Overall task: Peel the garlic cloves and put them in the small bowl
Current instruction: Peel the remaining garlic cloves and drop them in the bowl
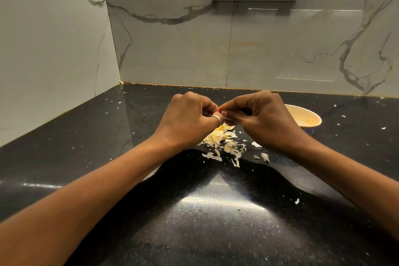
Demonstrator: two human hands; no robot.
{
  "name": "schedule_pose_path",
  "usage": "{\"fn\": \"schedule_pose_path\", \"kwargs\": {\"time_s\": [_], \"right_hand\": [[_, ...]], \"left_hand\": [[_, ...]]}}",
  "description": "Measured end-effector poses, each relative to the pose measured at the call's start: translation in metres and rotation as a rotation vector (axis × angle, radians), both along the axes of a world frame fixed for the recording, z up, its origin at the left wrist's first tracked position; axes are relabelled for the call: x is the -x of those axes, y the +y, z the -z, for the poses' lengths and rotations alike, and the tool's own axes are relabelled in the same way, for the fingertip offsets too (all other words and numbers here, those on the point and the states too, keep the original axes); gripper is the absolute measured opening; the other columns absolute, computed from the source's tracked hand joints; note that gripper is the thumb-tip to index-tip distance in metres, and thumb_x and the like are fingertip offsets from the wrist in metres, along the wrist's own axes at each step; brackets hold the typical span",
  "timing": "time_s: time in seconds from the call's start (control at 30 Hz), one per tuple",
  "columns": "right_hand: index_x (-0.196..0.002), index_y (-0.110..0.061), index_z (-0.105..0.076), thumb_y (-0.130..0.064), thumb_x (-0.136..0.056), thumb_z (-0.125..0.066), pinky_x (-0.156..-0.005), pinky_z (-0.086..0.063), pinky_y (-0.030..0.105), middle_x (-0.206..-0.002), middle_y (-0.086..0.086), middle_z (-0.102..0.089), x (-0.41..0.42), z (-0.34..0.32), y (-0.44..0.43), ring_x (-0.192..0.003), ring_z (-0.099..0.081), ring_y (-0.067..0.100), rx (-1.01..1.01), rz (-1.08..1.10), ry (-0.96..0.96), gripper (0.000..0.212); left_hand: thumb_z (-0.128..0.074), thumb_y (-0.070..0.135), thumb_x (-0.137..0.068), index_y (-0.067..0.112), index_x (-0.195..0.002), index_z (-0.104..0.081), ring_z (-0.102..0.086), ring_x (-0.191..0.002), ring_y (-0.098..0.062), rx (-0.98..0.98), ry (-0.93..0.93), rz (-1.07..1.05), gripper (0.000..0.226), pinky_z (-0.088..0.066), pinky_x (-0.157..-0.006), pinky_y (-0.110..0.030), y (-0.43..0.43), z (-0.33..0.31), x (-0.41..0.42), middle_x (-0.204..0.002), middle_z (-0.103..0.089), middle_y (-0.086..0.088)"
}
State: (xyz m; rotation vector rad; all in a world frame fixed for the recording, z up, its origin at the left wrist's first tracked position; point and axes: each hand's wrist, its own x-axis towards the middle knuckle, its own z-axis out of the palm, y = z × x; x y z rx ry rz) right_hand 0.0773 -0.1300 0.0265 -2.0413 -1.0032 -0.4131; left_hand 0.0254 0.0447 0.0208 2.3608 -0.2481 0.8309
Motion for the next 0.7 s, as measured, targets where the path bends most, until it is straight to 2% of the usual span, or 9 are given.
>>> {"fn": "schedule_pose_path", "kwargs": {"time_s": [0.17, 0.27, 0.37, 0.5, 0.7], "right_hand": [[-0.102, -0.016, -0.080, -0.013, -0.091, -0.073, -0.071, -0.059, 0.025, -0.082, -0.005, -0.076, 0.0017, 0.0014, 0.0019, -0.075, -0.071, 0.004, 0.021, 0.012, -0.080, 0.014], [-0.099, -0.017, -0.080, -0.014, -0.090, -0.074, -0.070, -0.058, 0.031, -0.080, -0.006, -0.076, 0.0021, 0.0015, 0.0030, -0.073, -0.071, 0.006, -0.004, 0.029, -0.088, 0.011], [-0.097, -0.018, -0.080, -0.017, -0.090, -0.075, -0.071, -0.060, 0.038, -0.080, -0.006, -0.076, 0.0008, 0.0010, 0.0026, -0.072, -0.072, 0.009, -0.040, 0.041, -0.051, 0.009], [-0.097, -0.017, -0.079, -0.016, -0.089, -0.075, -0.072, -0.061, 0.040, -0.083, -0.004, -0.077, -0.0006, 0.0004, 0.0010, -0.075, -0.073, 0.012, -0.079, 0.028, -0.007, 0.009], [-0.099, -0.010, -0.077, -0.011, -0.088, -0.075, -0.079, -0.062, 0.032, -0.087, 0.005, -0.078, 0.0013, -0.0028, -0.0014, -0.079, -0.075, 0.017, -0.204, -0.034, 0.207, 0.011]], "left_hand": [[-0.073, 0.024, -0.089, 0.016, -0.087, -0.078, -0.067, -0.056, -0.008, 0.077, 0.068, -0.002, 0.010, -0.061, -0.059, -0.034, -0.0008, 0.0004, -0.0011, -0.062, -0.069, 0.007], [-0.072, 0.020, -0.090, 0.012, -0.085, -0.076, -0.071, -0.062, -0.013, 0.253, 0.176, 0.024, 0.010, -0.062, -0.056, -0.033, -0.0011, -0.0002, -0.0020, -0.068, -0.071, -0.003], [-0.068, 0.018, -0.094, 0.008, -0.088, -0.073, -0.069, -0.067, -0.011, 0.449, 0.290, 0.084, 0.012, -0.060, -0.059, -0.030, -0.0027, -0.0016, -0.0013, -0.079, -0.070, -0.006], [-0.062, 0.019, -0.098, 0.005, -0.095, -0.072, -0.065, -0.067, -0.006, 0.687, 0.408, 0.149, 0.017, -0.057, -0.057, -0.025, -0.0049, -0.0051, -0.0004, -0.082, -0.068, -0.005], [-0.061, 0.020, -0.098, 0.006, -0.095, -0.073, -0.066, -0.074, -0.007, 0.846, 0.461, 0.187, 0.018, -0.057, -0.061, -0.026, -0.0051, -0.0083, 0.0007, -0.085, -0.068, -0.003]]}}
